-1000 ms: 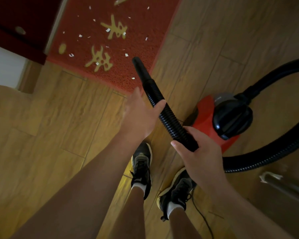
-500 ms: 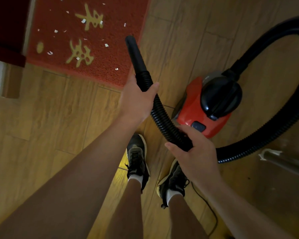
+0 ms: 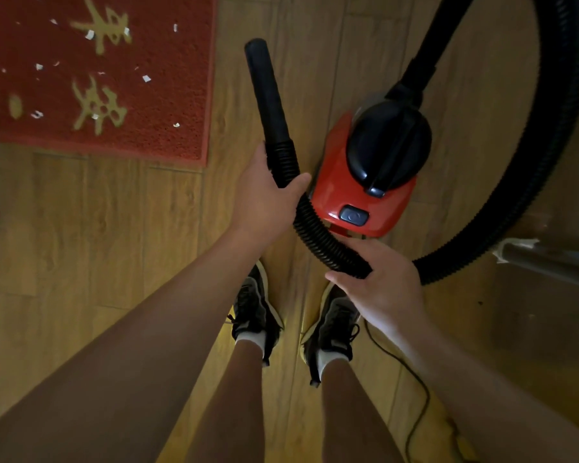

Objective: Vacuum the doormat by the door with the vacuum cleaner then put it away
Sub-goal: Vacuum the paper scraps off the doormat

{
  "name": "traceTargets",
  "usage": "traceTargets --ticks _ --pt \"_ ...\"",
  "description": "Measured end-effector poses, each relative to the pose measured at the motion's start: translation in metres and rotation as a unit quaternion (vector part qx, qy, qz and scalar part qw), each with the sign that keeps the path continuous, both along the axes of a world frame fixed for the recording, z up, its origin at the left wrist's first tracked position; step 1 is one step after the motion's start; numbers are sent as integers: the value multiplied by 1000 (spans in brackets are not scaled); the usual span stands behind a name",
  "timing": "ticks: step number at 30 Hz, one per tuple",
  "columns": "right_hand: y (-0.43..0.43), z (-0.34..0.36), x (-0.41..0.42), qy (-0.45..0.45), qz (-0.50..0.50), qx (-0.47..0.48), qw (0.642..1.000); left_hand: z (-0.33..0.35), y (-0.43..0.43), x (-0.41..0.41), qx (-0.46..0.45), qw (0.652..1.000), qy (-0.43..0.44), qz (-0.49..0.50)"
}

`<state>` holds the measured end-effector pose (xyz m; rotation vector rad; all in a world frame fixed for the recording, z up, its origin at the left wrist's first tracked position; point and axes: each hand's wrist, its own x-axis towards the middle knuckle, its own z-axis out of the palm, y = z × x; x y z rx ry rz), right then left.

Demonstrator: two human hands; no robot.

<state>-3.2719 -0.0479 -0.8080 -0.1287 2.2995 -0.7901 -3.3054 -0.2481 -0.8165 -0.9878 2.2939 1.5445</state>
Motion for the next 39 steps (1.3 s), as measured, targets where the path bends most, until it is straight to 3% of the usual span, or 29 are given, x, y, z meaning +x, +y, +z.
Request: traceTargets --ticks 8,27,31,39 --pt "25 -42 -2 16 42 32 998 -36 23 4 44 999 -21 -23" --pt "25 -103 -16 -14 75 53 996 -85 26 -11 39 995 -41 -85" --pt "25 -103 -25 -33 23 40 998 -90 26 -11 52 994 -30 -90" --pt "12 -121 -41 17 -133 81 988 -97 25 -12 56 995 -18 -86"
